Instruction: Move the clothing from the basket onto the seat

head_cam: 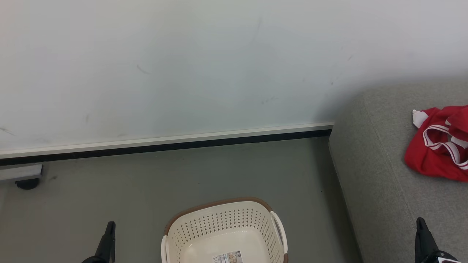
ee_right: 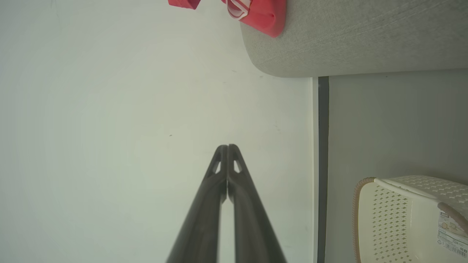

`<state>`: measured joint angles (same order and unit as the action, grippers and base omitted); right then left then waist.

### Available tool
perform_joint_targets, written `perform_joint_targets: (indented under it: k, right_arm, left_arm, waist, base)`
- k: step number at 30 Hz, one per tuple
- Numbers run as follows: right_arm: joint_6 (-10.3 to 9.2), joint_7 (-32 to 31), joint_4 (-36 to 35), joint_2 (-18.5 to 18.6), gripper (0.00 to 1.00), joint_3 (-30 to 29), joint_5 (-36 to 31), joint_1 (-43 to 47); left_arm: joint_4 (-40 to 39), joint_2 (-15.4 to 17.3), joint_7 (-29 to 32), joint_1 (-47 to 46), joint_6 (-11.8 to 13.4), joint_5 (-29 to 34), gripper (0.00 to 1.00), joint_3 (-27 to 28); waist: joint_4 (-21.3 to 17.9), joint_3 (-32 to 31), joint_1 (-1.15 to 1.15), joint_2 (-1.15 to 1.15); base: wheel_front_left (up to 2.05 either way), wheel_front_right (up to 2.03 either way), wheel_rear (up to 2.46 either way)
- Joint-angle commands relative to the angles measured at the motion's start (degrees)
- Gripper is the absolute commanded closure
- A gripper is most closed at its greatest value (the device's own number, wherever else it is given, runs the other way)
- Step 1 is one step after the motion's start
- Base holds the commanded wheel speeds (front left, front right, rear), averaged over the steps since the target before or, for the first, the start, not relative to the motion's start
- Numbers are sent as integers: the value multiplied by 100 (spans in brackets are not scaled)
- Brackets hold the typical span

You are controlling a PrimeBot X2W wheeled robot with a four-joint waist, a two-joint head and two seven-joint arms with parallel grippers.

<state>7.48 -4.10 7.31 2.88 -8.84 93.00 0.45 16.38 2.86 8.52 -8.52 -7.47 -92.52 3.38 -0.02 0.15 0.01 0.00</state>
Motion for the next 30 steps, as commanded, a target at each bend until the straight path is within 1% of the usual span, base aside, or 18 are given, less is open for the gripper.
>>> perform_joint_targets:
  k: [1, 30]
  right_arm:
    - [1, -29, 2, -1, 100, -1, 33, 8]
    - [1, -29, 5, -1, 100, -1, 34, 8]
  left_arm:
    - [15, 3, 1, -36, -16, -19, 100, 19]
    - [14, 3, 0, -35, -16, -19, 100, 18]
  waist:
    - [0, 0, -1, 0]
    - [0, 0, -1, 0]
  base:
    - [0, 0, 0]
    - [0, 0, 0]
